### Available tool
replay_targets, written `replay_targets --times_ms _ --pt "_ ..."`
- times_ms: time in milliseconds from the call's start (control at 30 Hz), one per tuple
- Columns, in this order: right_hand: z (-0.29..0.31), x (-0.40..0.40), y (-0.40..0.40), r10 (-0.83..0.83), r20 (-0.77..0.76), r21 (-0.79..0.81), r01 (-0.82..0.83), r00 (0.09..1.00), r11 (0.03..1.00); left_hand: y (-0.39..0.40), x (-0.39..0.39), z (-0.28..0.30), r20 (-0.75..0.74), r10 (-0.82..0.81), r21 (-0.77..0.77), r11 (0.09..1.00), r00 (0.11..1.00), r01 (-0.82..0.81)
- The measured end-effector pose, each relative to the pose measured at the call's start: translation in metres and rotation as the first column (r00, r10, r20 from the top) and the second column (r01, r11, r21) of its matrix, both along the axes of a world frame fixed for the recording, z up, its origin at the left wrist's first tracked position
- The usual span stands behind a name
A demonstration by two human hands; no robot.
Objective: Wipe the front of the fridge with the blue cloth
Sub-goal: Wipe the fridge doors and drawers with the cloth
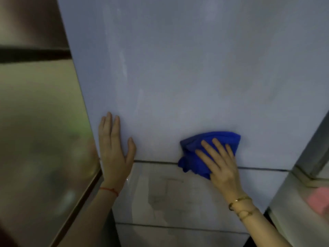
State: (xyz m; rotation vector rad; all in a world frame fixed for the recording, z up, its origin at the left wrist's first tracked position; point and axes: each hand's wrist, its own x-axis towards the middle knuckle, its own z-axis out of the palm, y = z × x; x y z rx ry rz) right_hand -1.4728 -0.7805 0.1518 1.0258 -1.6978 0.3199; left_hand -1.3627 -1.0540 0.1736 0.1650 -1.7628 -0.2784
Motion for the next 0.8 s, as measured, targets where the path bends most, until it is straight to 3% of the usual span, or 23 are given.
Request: replay_targets --times_ms 100,167,300,400,600,700,800 --pt "0.003 0.025 -0.018 0.229 0.085 -0.212 -0.207 0.970 0.955 -0.008 0.016 -0.077 0.018 -0.043 0.059 0.997 0.999 0.042" --pt "0.001 0.044 -0.043 0.296 0.073 -0.218 -0.274 0.952 0.937 -0.015 0.021 -0.119 0.003 -0.053 0.081 0.995 0.999 0.053" --pt "-0.059 0.052 -0.097 0.142 0.025 -0.055 -0.141 0.989 0.989 -0.032 0.019 -0.189 -0.033 -0.038 0.111 0.993 0.999 0.042" --pt "-0.141 0.042 -0.120 -0.012 -0.050 0.025 0.013 0.999 1.000 -0.047 0.012 -0.240 -0.064 -0.037 0.110 0.993 0.997 0.044" --pt "-0.313 0.032 -0.104 -0.126 -0.176 0.236 0.166 0.976 0.958 -0.067 -0.005 -0.316 -0.111 -0.093 0.082 0.991 0.989 0.103" --pt "-0.305 0.024 -0.089 -0.139 -0.157 0.164 0.164 0.978 0.973 -0.068 -0.009 -0.328 -0.143 -0.117 0.077 0.989 0.983 0.129" --pt "-0.231 0.028 -0.103 -0.108 -0.076 -0.111 0.100 0.991 0.989 -0.069 -0.011 -0.331 -0.166 -0.132 0.075 0.987 0.977 0.146"
